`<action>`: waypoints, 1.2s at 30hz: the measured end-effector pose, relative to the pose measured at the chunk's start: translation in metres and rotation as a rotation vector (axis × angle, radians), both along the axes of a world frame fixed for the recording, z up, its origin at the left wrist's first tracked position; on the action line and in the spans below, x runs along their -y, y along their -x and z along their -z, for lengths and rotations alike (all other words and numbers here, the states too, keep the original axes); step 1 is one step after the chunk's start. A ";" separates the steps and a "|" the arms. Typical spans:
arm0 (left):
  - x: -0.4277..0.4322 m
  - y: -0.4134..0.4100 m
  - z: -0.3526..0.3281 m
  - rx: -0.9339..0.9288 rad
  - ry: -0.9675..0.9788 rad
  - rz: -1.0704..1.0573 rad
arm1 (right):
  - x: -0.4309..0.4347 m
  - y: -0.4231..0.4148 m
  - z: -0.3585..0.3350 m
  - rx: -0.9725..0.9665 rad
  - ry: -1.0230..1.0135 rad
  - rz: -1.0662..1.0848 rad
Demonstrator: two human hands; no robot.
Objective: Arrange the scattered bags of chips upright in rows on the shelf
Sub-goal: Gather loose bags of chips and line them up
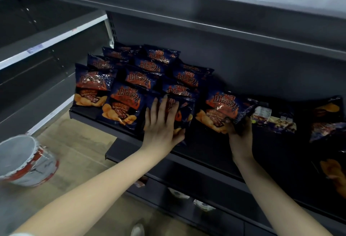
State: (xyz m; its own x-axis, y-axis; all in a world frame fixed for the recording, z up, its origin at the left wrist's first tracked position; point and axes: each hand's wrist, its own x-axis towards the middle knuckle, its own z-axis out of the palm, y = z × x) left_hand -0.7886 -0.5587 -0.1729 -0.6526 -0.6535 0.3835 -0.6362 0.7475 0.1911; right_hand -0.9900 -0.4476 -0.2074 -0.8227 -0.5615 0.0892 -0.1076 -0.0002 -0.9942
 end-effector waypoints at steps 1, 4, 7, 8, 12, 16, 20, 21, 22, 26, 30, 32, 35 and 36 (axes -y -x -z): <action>0.001 0.001 0.000 0.011 0.002 -0.004 | -0.001 -0.001 0.001 -0.015 -0.005 0.004; 0.003 0.004 0.001 0.024 0.003 0.015 | -0.002 -0.003 0.001 -0.035 -0.016 0.014; 0.007 0.008 0.002 0.036 -0.005 0.026 | -0.002 -0.006 -0.001 -0.036 -0.035 0.027; 0.008 0.008 0.002 0.042 -0.008 0.031 | -0.002 -0.006 -0.001 -0.033 -0.037 0.030; 0.011 0.006 0.003 0.055 0.016 0.052 | -0.002 -0.007 0.000 -0.031 -0.033 0.038; 0.010 0.005 0.003 0.046 0.084 0.051 | -0.003 -0.009 -0.002 -0.043 -0.035 0.042; 0.004 0.005 0.000 0.024 0.158 0.120 | -0.002 -0.008 -0.003 -0.028 -0.021 0.033; 0.002 0.006 -0.001 0.011 0.165 0.151 | -0.001 -0.007 -0.003 -0.018 -0.012 0.033; 0.000 0.008 -0.002 -0.004 0.166 0.182 | 0.000 -0.006 -0.004 -0.013 -0.006 0.032; -0.014 0.022 -0.010 -0.052 0.165 0.295 | 0.005 0.004 -0.010 -0.023 -0.040 -0.013; -0.031 0.042 -0.017 -0.082 0.128 0.386 | 0.010 0.019 -0.018 -0.023 -0.073 -0.067; -0.041 0.054 -0.020 -0.083 0.082 0.414 | 0.008 0.026 -0.020 -0.013 -0.083 -0.066; -0.054 0.073 -0.020 -0.066 0.020 0.414 | 0.001 0.037 -0.021 0.018 -0.110 -0.027; -0.058 0.080 -0.018 -0.049 -0.007 0.411 | -0.003 0.040 -0.021 0.028 -0.122 -0.010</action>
